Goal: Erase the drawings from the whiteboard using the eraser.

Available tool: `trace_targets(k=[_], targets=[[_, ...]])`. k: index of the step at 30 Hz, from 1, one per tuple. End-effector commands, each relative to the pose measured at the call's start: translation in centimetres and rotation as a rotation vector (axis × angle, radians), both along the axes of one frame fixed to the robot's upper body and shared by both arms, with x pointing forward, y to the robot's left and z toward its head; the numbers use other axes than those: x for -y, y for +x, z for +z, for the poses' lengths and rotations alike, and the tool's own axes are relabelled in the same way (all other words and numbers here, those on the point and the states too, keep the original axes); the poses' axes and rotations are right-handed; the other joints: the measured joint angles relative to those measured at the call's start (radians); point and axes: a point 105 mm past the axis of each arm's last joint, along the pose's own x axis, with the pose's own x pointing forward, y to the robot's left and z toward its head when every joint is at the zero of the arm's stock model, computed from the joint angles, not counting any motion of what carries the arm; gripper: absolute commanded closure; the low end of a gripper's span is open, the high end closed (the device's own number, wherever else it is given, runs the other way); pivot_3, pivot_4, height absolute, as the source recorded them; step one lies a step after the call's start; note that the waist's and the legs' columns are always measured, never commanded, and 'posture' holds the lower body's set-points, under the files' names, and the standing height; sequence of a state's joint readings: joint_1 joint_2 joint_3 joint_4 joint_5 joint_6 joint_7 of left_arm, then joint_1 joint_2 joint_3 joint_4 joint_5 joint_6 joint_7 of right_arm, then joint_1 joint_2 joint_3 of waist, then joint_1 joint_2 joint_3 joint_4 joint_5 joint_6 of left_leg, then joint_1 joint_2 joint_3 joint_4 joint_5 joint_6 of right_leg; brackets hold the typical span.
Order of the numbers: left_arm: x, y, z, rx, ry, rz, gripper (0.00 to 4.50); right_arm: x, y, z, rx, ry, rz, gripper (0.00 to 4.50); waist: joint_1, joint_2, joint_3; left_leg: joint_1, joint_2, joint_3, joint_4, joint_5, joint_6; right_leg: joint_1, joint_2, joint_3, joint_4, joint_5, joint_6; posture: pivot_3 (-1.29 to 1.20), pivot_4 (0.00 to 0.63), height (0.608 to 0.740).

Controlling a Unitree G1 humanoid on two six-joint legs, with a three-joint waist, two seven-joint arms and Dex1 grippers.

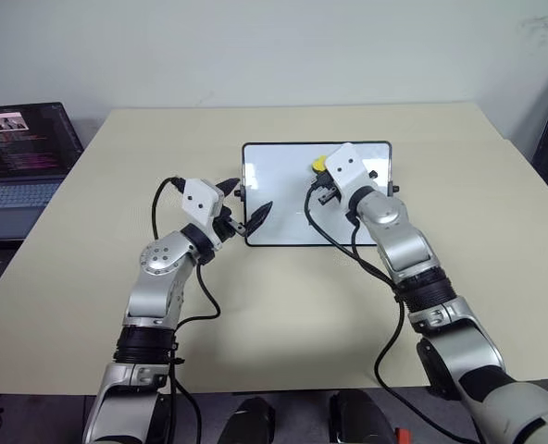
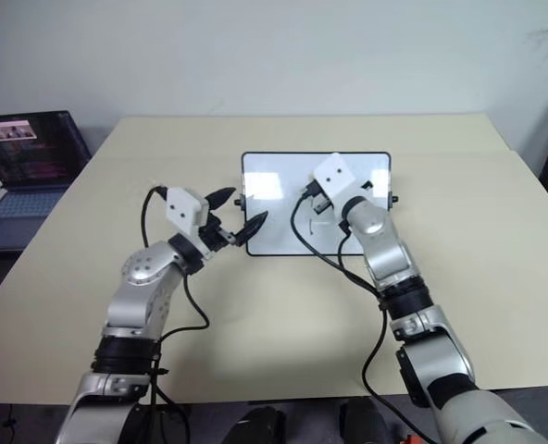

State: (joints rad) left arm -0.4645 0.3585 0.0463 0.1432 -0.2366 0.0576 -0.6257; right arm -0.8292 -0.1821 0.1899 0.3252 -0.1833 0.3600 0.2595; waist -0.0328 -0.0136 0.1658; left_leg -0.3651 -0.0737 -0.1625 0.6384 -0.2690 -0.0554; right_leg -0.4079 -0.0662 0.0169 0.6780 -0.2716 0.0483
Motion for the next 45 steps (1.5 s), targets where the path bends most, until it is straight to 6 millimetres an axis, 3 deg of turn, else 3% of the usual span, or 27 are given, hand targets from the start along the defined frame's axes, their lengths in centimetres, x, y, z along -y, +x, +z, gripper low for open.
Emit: trace_targets(k=[1, 18, 28, 39, 45], targets=[[0.4, -0.2, 1.6, 0.062, -0.003, -0.021, 0.0, 1.3, 0.0, -1.1, -0.034, -0.03, -0.044, 3.67, 0.0, 0.0, 0.0, 0.0, 0.0, 0.0, 0.0, 0.0, 0.0, 0.0, 0.0, 0.0, 0.0, 0.0, 0.0, 0.0, 0.15, 0.74], [0.4, -0.4, 1.2, 0.052, -0.006, -0.022, 0.0, 2.3, -1.3, -0.5, -0.029, 0.039, -0.039, 3.67, 0.001, 0.0, 0.0, 0.0, 0.0, 0.0, 0.001, 0.0, 0.0, 0.001, 0.0, 0.0, 0.0, 0.0, 0.0, 0.0, 0.15, 0.74], [0.5, -0.3, 1.4, 0.05, -0.004, -0.032, 0.0, 1.5, -2.5, 2.9, 0.032, 0.303, 0.036, 3.67, -0.002, 0.0, 0.0, 0.0, 0.0, 0.0, 0.0, 0.0, 0.0, 0.0, 0.0, 0.0, -0.001, 0.0, 0.0, 0.0, 0.15, 0.74], [0.6, -0.4, 1.2, 0.044, 0.004, -0.047, 0.0, 1.0, -3.4, 1.9, -0.012, 0.304, 0.069, 3.67, -0.001, 0.0, 0.0, -0.001, 0.0, 0.0, -0.002, 0.0, 0.0, 0.0, 0.0, 0.0, -0.003, 0.0, 0.0, 0.0, 0.15, 0.74], [0.7, -0.5, 1.3, 0.045, 0.005, -0.05, 0.0, 1.9, -3.3, 2.0, -0.009, 0.301, 0.044, 3.67, 0.0, 0.0, 0.0, -0.001, 0.0, 0.0, -0.002, 0.0, 0.0, 0.0, 0.0, 0.0, -0.003, 0.0, 0.0, 0.0, 0.15, 0.74]])
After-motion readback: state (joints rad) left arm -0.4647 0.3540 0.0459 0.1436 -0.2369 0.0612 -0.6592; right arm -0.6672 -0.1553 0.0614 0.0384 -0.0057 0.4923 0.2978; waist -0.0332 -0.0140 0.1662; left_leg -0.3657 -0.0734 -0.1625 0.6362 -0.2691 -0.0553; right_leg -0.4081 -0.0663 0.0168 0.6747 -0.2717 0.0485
